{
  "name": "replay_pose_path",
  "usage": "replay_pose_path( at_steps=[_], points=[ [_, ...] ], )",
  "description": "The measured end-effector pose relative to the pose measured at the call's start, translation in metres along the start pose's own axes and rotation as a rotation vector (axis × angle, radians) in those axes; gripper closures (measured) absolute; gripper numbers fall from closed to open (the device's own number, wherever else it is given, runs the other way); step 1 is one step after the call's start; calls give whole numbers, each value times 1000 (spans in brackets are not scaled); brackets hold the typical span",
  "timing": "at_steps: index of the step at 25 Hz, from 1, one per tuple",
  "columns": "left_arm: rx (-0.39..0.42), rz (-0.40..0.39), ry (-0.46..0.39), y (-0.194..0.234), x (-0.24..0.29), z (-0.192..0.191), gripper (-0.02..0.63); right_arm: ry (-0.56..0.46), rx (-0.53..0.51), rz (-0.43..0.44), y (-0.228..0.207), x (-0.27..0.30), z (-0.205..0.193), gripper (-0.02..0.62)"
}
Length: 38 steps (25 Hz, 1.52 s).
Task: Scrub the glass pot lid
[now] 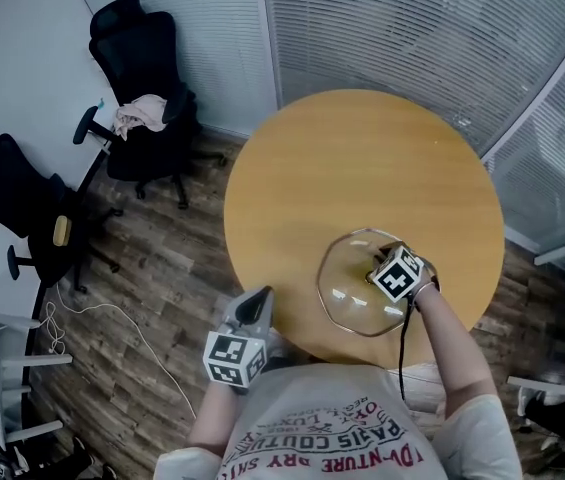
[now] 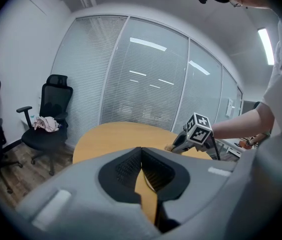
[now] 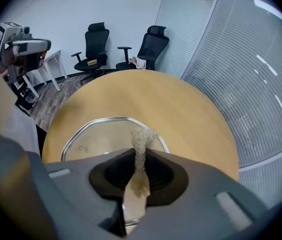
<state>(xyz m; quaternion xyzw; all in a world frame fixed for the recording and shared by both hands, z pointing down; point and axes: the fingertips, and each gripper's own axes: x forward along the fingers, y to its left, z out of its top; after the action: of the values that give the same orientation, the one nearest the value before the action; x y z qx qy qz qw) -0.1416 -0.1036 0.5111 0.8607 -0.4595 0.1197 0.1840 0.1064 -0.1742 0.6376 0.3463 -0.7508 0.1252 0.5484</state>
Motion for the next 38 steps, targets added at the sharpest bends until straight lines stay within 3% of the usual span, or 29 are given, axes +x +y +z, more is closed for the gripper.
replay_pose_path(
  at_steps=[9,16,38],
  points=[
    [-29,90,24,15,3,-7,600,107,29,-47,-38,57,-31,537],
    [-67,131,54,32,5,-21,598,119,32,-3,-43,81,-16,537],
    [-74,155,57,59,-15,-25,600,116,-158,37,16,96,45,535]
  ],
)
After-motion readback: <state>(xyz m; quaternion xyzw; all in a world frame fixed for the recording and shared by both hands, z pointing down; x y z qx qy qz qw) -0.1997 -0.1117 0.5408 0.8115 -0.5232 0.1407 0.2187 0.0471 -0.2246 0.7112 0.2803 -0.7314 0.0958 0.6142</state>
